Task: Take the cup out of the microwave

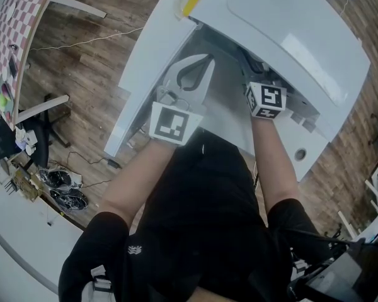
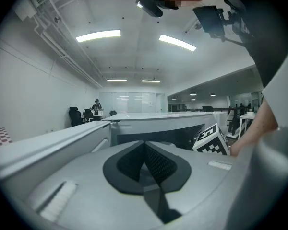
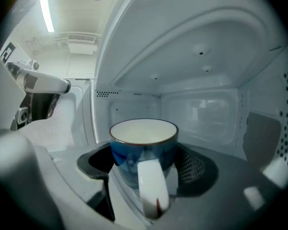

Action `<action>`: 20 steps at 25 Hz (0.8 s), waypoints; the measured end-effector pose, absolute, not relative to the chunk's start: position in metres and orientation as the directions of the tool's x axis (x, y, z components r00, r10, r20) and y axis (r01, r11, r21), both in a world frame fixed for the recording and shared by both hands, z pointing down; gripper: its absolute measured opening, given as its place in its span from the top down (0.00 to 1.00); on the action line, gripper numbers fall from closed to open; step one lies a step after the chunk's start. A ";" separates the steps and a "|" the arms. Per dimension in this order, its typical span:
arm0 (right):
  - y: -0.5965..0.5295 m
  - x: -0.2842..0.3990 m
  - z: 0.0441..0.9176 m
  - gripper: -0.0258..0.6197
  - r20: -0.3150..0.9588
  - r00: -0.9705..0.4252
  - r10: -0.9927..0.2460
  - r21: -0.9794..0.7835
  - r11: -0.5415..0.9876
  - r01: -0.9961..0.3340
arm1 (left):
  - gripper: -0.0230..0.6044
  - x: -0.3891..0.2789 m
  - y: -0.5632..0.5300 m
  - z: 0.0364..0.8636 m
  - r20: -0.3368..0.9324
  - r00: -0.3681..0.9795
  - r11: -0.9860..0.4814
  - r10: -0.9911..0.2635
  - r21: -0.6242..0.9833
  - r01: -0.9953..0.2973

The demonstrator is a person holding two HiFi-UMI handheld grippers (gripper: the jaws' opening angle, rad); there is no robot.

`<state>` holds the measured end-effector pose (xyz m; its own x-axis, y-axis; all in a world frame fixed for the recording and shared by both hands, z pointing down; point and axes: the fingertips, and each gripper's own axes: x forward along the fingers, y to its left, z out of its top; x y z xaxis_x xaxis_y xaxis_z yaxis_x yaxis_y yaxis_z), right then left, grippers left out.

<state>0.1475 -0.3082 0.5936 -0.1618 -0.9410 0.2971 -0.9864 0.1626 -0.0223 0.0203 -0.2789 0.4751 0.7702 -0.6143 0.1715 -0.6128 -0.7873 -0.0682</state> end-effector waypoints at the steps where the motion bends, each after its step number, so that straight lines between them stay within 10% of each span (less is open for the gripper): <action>1: -0.307 0.146 0.592 0.37 0.296 -0.165 -0.941 -0.021 0.167 -0.986 | 0.96 0.020 -0.278 0.474 0.168 0.771 -0.788 -0.614 -0.070 -0.612; 20: -0.274 0.133 0.559 0.37 0.271 -0.218 -0.938 -0.027 0.219 -0.975 | 0.96 0.009 -0.255 0.447 0.152 0.759 -0.774 -0.633 -0.095 -0.626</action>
